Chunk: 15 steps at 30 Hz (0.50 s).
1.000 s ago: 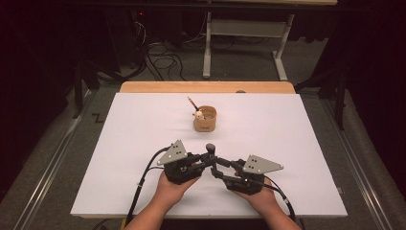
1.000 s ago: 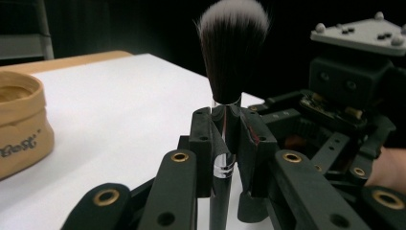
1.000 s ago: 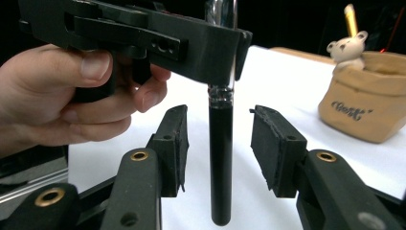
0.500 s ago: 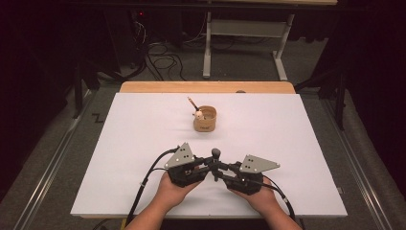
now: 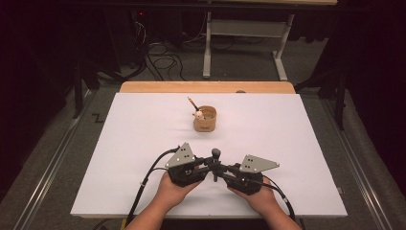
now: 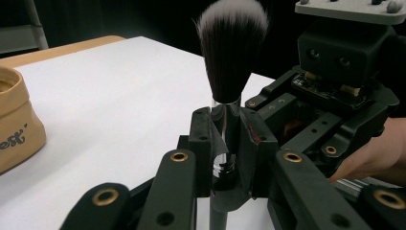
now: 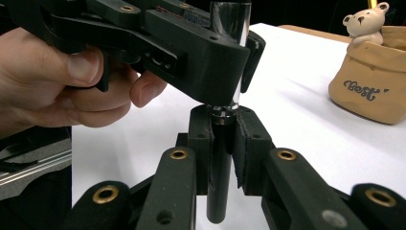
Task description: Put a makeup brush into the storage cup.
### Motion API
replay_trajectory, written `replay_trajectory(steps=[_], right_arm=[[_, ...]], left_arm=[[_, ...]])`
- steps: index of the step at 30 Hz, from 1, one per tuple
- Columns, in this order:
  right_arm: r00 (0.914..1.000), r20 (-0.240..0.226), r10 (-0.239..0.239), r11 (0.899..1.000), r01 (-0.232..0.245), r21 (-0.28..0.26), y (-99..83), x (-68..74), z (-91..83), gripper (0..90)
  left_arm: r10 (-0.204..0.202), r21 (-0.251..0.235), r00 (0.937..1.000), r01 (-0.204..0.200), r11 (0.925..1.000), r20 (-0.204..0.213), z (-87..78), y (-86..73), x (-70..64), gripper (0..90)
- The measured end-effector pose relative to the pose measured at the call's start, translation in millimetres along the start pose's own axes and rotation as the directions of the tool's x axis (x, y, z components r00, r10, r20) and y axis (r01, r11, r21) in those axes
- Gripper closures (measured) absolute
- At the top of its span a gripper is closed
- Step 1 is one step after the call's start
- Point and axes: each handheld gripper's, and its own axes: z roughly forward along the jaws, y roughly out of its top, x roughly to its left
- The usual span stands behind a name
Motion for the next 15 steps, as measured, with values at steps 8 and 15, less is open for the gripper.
replay_trajectory(steps=[8, 15], right_arm=[[0.9997, 0.025, 0.006, 1.000, -0.006, -0.002, 0.6, -2.8, -2.3, 80.1], [0.9981, 0.060, 0.010, 1.000, -0.008, -0.022, 0.9, -9.2, -10.0, 80.0]], left_arm=[[-0.027, -0.046, 0.9992, 0.026, 0.9986, -0.031, -1.9, 5.2, 5.8, 47.5], [-0.008, -0.072, 0.9944, 0.000, 0.9974, -0.106, -9.9, 11.9, 19.2, 30.7]])
